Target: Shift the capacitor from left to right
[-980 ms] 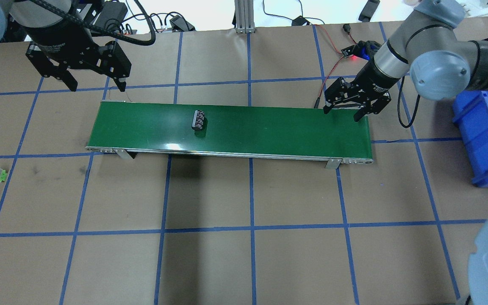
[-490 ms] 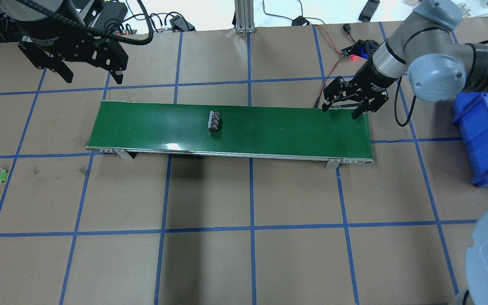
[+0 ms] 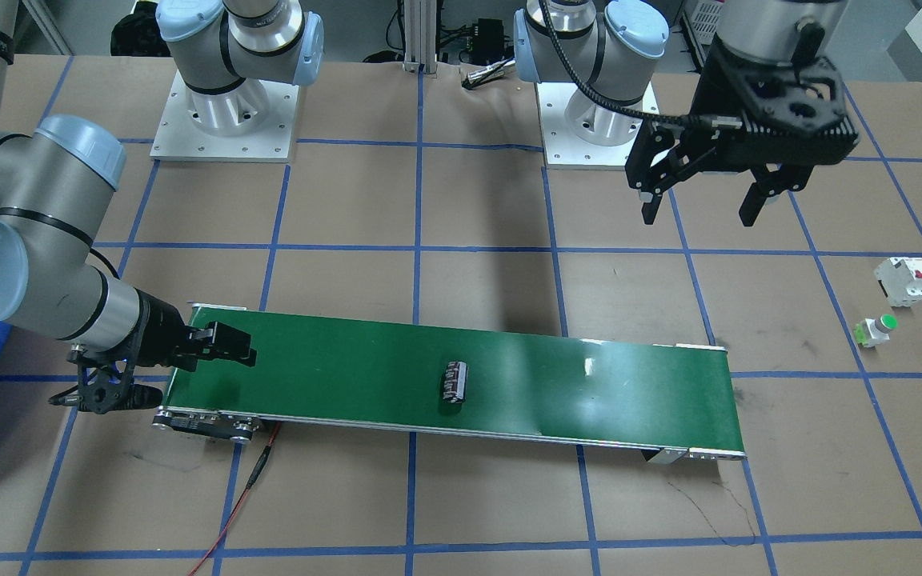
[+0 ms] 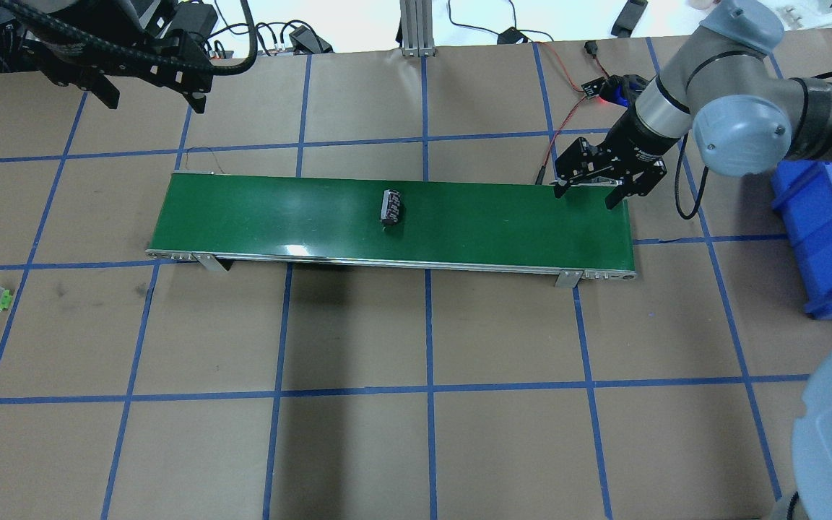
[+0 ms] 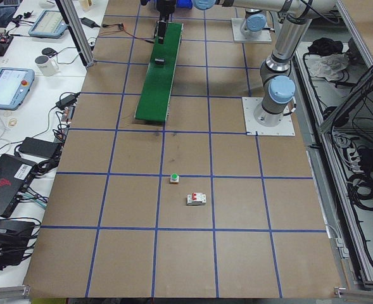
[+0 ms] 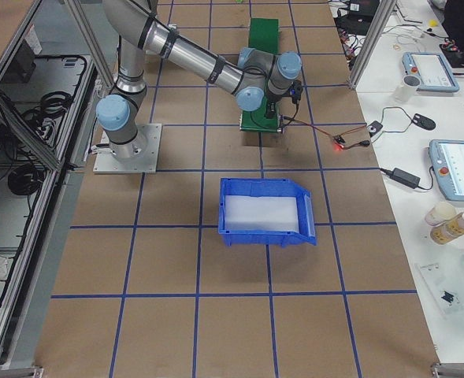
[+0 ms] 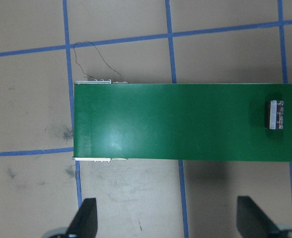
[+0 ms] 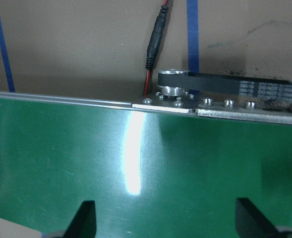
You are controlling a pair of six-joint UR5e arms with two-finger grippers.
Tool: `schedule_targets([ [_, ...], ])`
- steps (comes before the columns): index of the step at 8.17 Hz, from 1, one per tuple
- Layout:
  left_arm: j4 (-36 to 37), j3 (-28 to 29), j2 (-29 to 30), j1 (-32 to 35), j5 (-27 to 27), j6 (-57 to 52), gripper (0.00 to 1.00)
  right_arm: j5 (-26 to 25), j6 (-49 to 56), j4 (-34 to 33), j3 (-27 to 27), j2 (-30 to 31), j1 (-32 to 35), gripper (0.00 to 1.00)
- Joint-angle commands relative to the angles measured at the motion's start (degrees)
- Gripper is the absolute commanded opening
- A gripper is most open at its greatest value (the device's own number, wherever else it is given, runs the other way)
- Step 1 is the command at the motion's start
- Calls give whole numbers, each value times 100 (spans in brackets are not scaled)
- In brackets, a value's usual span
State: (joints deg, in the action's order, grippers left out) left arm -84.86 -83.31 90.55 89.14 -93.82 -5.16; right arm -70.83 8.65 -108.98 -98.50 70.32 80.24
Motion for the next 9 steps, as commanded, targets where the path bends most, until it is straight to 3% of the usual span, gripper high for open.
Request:
schedule_targets([
  [1, -545, 17, -196, 7, -5, 32, 100, -18, -21, 9, -90, 0, 0, 100],
  [5, -637, -27, -39, -2, -39, 24, 100, 17, -56, 9, -90, 0, 0, 100],
  [7, -663, -10, -29, -11, -373, 58, 100, 26, -83, 9, -90, 0, 9, 100],
  [9, -672, 17, -186, 7, -199, 32, 100, 61, -83, 9, -90, 8, 9, 100],
])
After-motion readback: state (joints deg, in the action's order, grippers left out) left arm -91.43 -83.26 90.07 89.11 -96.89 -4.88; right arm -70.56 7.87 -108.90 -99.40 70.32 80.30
